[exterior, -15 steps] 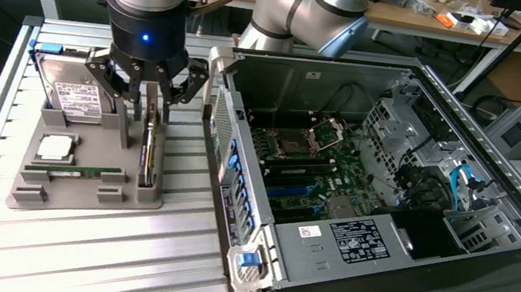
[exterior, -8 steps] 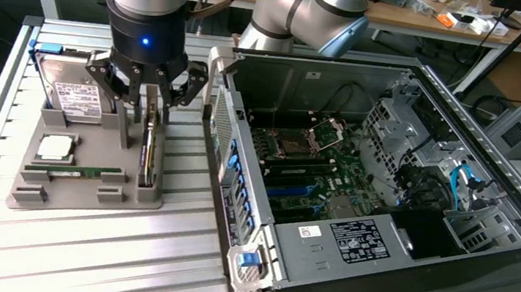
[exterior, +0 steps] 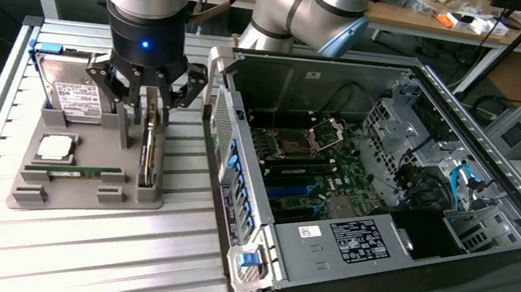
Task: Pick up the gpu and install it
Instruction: 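Pick up the gpu and move the gpu toward the slot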
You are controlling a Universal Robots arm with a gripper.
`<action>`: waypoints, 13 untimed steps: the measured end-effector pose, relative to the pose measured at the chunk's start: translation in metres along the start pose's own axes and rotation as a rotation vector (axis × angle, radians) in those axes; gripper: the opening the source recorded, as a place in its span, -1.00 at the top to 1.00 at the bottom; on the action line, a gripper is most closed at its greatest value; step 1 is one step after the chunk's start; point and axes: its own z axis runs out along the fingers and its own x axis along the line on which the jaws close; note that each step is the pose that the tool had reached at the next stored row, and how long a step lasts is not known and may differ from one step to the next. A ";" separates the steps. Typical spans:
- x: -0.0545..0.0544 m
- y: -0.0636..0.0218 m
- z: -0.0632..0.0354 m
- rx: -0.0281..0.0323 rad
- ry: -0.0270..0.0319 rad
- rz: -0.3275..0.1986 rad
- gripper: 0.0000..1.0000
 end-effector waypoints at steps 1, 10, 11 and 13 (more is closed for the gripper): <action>0.000 0.0000 0.0004 0.0000 0.0001 0.000 0.16; 0.000 -0.0002 0.0041 0.0000 0.0000 0.000 0.16; 0.000 -0.0002 0.0045 0.0000 0.0000 0.000 0.16; 0.001 -0.0002 0.0053 0.0000 0.0000 0.000 0.16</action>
